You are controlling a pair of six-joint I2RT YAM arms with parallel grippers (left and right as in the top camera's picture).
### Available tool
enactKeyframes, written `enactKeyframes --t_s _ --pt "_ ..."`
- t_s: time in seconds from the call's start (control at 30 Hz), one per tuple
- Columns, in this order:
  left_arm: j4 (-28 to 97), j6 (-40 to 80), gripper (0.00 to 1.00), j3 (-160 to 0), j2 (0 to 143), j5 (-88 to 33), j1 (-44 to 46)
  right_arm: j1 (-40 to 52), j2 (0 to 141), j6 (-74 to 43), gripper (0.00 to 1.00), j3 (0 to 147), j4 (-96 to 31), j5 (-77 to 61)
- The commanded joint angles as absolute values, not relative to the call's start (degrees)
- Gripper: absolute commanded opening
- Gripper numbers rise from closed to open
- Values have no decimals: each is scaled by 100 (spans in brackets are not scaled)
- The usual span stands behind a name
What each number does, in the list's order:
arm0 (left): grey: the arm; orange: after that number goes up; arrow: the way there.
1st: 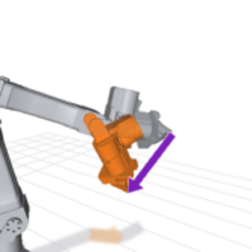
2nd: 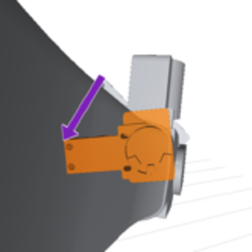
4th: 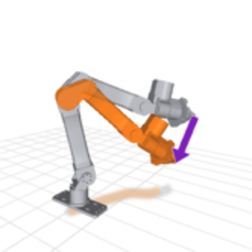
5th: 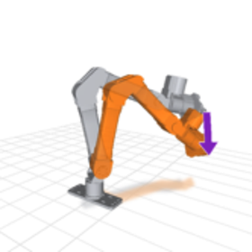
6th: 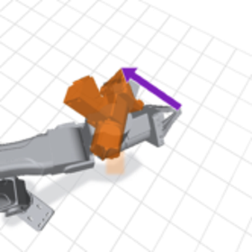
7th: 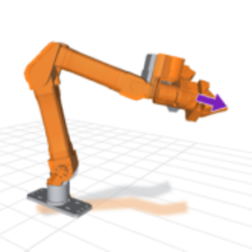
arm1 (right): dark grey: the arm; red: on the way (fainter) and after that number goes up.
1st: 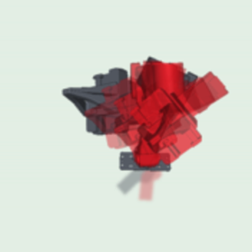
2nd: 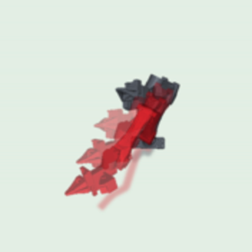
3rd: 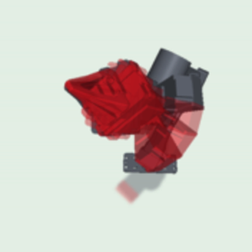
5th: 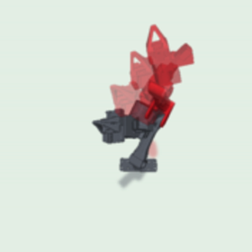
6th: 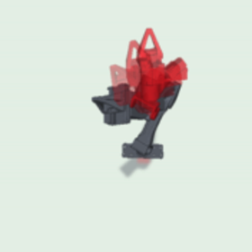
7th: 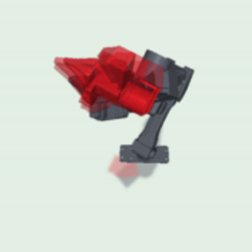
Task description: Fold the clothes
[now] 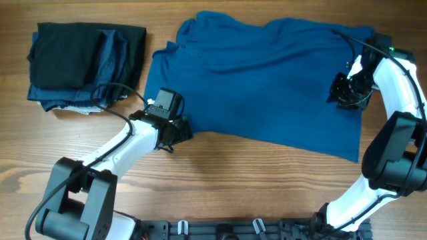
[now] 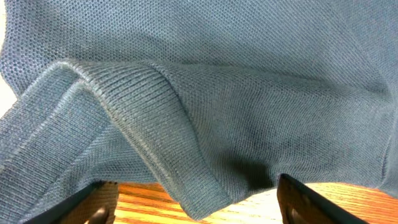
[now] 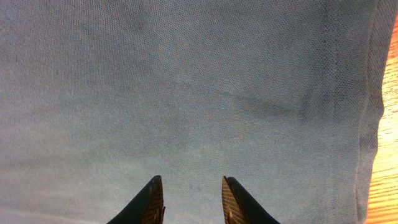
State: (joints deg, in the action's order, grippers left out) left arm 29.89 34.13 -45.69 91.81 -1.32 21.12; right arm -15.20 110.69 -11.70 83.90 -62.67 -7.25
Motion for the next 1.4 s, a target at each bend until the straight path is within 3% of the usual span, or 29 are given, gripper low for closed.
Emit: enactKeyframes --t_s 0.0,0.37,1.03,1.07,1.17,1.37 --pt "2978 3321 84 -4528 9155 -58 2110 -1527 11174 -1216 31 8355 -6241 -624" --pt "3487 3323 99 -4722 7843 -56 2110 -1527 11174 -1216 35 8355 -6259 -644" --pt "3715 3321 100 -4720 7216 -54 2110 -1529 11174 -1197 42 8355 -6298 -639" --pt "3715 3321 100 -4720 7216 -54 2110 -1529 11174 -1201 51 8355 -6300 -639" --pt "3715 3321 100 -4720 7216 -54 2110 -1529 11174 -1199 66 8355 -6300 -639" --pt "3712 3321 100 -4720 7216 -54 2110 -1529 11174 -1194 77 8355 -6322 -639"
